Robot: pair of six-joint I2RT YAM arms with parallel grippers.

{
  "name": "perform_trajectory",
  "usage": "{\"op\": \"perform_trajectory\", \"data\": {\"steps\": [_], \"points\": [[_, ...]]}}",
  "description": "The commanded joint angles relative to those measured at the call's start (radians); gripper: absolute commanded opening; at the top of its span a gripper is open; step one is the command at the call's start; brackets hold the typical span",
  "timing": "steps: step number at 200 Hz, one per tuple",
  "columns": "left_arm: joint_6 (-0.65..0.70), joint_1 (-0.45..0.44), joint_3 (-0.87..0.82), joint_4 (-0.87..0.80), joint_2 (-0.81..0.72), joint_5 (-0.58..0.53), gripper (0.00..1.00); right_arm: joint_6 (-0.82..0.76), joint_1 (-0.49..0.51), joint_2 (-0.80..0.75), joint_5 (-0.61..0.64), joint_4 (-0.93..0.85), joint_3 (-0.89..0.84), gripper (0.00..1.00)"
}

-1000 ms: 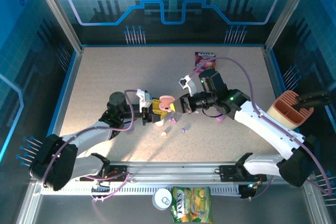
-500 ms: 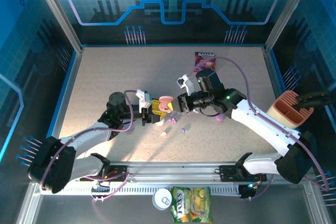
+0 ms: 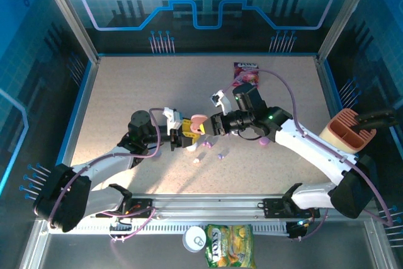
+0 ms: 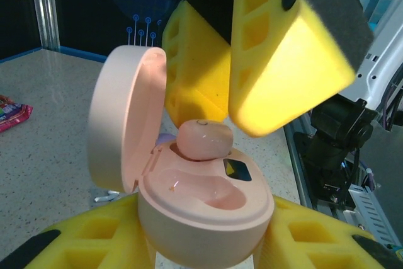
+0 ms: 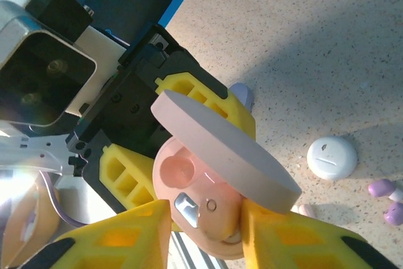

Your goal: Insert the wireless bluetooth earbuds into the charging case

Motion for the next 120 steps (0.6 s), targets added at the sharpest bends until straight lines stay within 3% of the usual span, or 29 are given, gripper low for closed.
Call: {"op": "perform_trajectory", "data": {"steps": [1, 62, 98, 120], "points": [[0.03, -0.005, 0.015, 0.034, -0.023, 0.014, 0.39, -0.001, 0.009, -0.032, 0.037, -0.011, -0.018, 0.43], [-0.003, 0.026, -0.005, 0.077, -0.021, -0.043, 0.39, -0.033, -0.001, -0.186, 0.097, 0.029, -0.101, 0.61], [-0.063, 0.098, -0.043, 0.209, -0.003, -0.07, 0.39, -0.003, -0.004, -0.258, 0.239, 0.035, -0.208, 0.61], [-0.112, 0.148, -0.057, 0.281, -0.001, -0.061, 0.39, 0.059, -0.004, -0.233, 0.24, 0.094, -0.31, 0.61]]}}
